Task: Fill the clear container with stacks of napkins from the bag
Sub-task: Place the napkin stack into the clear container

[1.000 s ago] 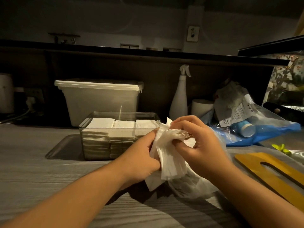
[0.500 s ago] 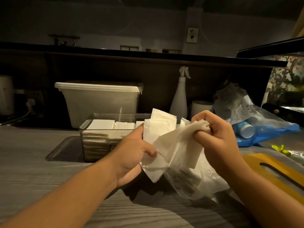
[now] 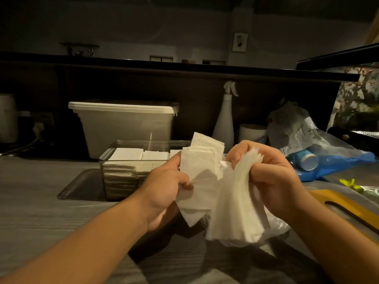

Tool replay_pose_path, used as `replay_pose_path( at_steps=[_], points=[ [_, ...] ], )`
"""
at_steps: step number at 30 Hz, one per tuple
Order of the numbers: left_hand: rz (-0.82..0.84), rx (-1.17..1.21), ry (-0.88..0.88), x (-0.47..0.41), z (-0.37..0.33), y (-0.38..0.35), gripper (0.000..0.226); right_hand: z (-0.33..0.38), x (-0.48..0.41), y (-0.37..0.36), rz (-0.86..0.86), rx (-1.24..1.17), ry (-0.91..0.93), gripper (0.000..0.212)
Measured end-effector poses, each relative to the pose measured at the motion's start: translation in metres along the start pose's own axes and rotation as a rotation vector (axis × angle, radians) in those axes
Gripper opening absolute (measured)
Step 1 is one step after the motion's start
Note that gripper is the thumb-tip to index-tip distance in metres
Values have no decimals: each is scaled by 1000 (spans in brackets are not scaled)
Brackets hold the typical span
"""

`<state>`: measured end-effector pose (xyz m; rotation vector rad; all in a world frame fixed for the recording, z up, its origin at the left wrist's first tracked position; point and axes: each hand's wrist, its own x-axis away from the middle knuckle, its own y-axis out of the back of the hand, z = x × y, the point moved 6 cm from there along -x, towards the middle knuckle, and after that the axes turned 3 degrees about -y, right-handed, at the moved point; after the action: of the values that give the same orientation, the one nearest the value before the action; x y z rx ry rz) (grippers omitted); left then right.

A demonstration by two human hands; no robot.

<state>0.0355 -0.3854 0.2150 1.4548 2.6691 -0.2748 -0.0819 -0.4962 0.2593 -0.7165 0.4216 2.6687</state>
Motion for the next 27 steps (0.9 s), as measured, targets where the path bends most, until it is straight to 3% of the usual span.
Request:
replay_pose_path(
  at_steps=[5,11,15,19,22,27],
  points=[
    [66,69,3,1,3,-8,58,-10,2,-7,-91,273,-23,19],
    [173,173,28,8,4,-16,35,-9,3,-10,-172,494,33,17],
    [256,-3,-35,8,5,-18,56,-6,3,-9,-221,611,79,15],
    [133,-268,-98,3,10,-10,76,-9,3,-11,-199,708,55,41],
    [108,-316,-102,1,11,-9,81,-12,3,-11,-174,752,35,53],
    [130,-213,-99,2,11,-10,84,-12,4,-12,-166,745,81,33]
  ],
)
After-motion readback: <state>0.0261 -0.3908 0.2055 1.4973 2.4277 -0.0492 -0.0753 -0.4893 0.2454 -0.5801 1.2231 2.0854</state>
